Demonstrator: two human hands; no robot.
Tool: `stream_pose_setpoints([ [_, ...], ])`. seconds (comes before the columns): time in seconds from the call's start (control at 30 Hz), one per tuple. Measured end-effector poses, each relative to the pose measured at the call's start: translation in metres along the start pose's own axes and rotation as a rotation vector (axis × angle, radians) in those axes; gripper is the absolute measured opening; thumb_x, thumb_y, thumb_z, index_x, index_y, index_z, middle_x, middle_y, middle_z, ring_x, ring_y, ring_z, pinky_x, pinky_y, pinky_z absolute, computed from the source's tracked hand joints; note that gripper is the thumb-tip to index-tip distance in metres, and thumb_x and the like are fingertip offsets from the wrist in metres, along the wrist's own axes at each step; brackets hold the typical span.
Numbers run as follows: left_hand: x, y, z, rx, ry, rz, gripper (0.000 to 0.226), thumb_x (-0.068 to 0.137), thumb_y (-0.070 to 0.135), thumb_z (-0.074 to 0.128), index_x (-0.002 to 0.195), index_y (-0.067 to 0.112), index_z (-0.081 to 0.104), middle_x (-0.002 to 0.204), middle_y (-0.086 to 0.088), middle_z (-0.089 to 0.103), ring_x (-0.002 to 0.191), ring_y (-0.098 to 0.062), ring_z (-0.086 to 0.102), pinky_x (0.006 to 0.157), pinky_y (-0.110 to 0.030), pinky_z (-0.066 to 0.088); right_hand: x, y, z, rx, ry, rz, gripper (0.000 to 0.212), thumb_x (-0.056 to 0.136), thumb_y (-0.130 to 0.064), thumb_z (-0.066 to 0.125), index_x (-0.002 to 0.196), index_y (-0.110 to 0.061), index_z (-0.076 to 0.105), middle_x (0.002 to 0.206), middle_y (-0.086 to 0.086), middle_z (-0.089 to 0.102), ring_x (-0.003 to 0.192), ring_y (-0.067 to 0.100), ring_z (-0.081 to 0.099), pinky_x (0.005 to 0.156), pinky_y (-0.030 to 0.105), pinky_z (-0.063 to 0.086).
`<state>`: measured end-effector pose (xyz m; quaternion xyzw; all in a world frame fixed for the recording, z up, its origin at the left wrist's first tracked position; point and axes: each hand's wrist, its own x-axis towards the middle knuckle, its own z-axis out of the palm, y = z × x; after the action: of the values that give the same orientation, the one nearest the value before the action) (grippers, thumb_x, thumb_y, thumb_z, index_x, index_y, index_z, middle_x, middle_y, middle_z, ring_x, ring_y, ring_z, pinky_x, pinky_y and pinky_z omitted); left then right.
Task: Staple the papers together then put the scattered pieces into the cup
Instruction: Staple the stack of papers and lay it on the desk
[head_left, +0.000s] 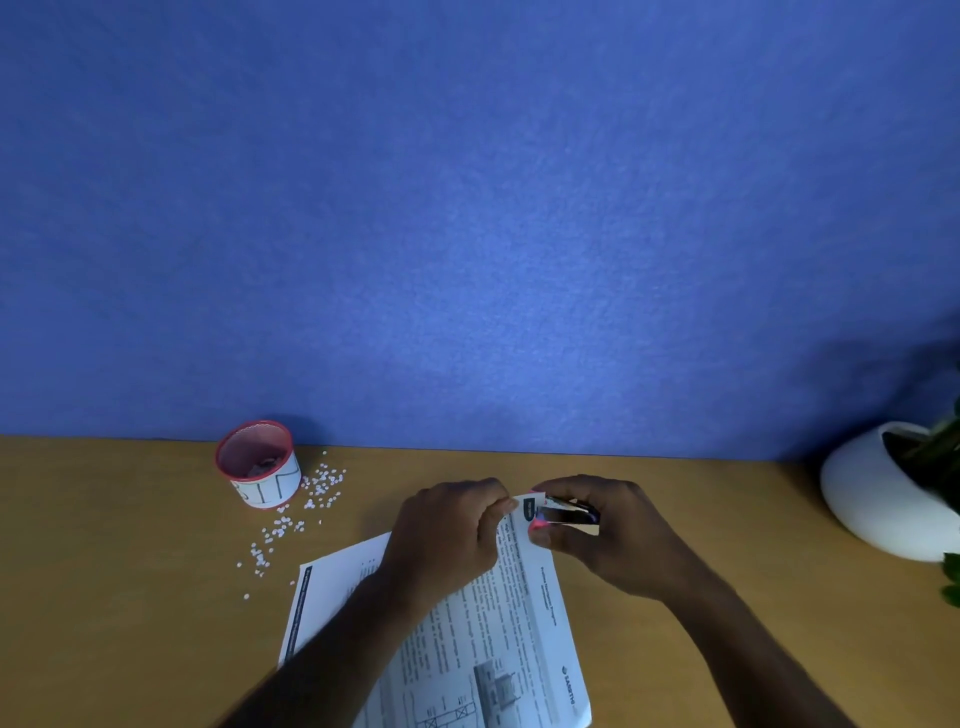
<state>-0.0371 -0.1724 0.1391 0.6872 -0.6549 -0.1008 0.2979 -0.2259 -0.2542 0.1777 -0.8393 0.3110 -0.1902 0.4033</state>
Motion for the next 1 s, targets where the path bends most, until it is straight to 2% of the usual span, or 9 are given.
stream_pose_setpoints([
  [0.1, -0.0014, 0.0025, -0.0020, 0.005, -0.028, 0.012, 0.022, 0.101, 0.041, 0.051, 0.095, 0.027, 0.067, 0.091, 0.010, 0.076, 0.067, -0.007, 0.066, 0.060, -0.021, 0.050, 0.0011, 0.0016, 0.0017, -0.009, -0.011, 0.002, 0.019, 0.085, -0.019, 0.077, 0.105, -0.019, 0.075, 0.099, -0.019, 0.075, 0.093, 0.003, 0.071, 0.079, 0.021, 0.056],
  [0.23, -0.0013, 0.0033, -0.0041, 0.022, -0.050, 0.037, 0.028, 0.100, 0.045, 0.045, 0.100, 0.027, 0.067, 0.095, 0.009, 0.076, 0.071, -0.009, 0.068, 0.063, -0.022, 0.051, 0.0021, 0.0022, 0.0000, -0.031, -0.017, 0.002, 0.021, 0.084, -0.018, 0.078, 0.104, -0.020, 0.076, 0.099, -0.017, 0.076, 0.094, 0.003, 0.071, 0.082, 0.022, 0.057],
  [0.33, -0.0009, 0.0031, -0.0034, 0.039, -0.067, 0.051, 0.028, 0.100, 0.044, 0.044, 0.104, 0.028, 0.067, 0.098, 0.008, 0.075, 0.076, -0.011, 0.068, 0.071, -0.030, 0.056, 0.0032, 0.0004, -0.0021, -0.069, -0.052, -0.012, 0.017, 0.085, -0.021, 0.077, 0.101, -0.020, 0.076, 0.097, -0.015, 0.077, 0.091, 0.007, 0.071, 0.079, 0.030, 0.058],
  [0.47, -0.0009, 0.0030, 0.0004, 0.017, -0.044, 0.061, 0.033, 0.096, 0.047, 0.040, 0.099, 0.028, 0.067, 0.095, 0.007, 0.076, 0.074, -0.013, 0.068, 0.068, -0.032, 0.057, 0.0046, 0.0003, -0.0028, -0.093, -0.040, -0.008, 0.013, 0.083, -0.024, 0.079, 0.095, -0.021, 0.077, 0.090, -0.014, 0.077, 0.084, 0.009, 0.071, 0.075, 0.039, 0.057],
  [0.67, -0.0026, 0.0022, 0.0024, -0.005, -0.029, 0.101, 0.035, 0.096, 0.048, 0.040, 0.101, 0.028, 0.068, 0.096, 0.008, 0.076, 0.073, -0.012, 0.069, 0.063, -0.024, 0.052, 0.0050, 0.0050, -0.0026, -0.120, -0.037, -0.023, 0.013, 0.080, -0.032, 0.079, 0.091, -0.024, 0.078, 0.085, -0.010, 0.077, 0.076, 0.014, 0.071, 0.069, 0.044, 0.056],
  [0.77, -0.0033, 0.0021, 0.0016, -0.031, -0.009, 0.116, 0.033, 0.094, 0.048, 0.044, 0.100, 0.027, 0.070, 0.096, 0.009, 0.076, 0.073, -0.012, 0.070, 0.060, -0.015, 0.041, 0.0039, 0.0054, 0.0001, -0.159, -0.003, -0.086, 0.019, 0.080, -0.039, 0.074, 0.090, -0.023, 0.077, 0.083, -0.010, 0.077, 0.070, 0.015, 0.068, 0.064, 0.043, 0.054],
  [0.87, -0.0022, 0.0035, -0.0005, -0.037, 0.002, 0.140, 0.031, 0.095, 0.046, 0.045, 0.097, 0.027, 0.070, 0.090, 0.010, 0.075, 0.069, -0.009, 0.067, 0.060, -0.016, 0.038, 0.0029, 0.0059, 0.0021, -0.135, 0.046, -0.111, 0.009, 0.080, -0.024, 0.080, 0.089, -0.022, 0.080, 0.080, -0.013, 0.077, 0.064, 0.013, 0.067, 0.057, 0.037, 0.053],
  [1.0, -0.0027, 0.0033, -0.0008, -0.028, 0.012, 0.172, 0.024, 0.094, 0.043, 0.051, 0.094, 0.027, 0.070, 0.085, 0.010, 0.075, 0.064, -0.008, 0.065, 0.056, -0.011, 0.032, 0.0020, 0.0080, 0.0032, -0.079, 0.069, -0.124, 0.012, 0.078, -0.016, 0.082, 0.089, -0.021, 0.082, 0.084, -0.016, 0.078, 0.065, 0.010, 0.071, 0.055, 0.036, 0.054],
])
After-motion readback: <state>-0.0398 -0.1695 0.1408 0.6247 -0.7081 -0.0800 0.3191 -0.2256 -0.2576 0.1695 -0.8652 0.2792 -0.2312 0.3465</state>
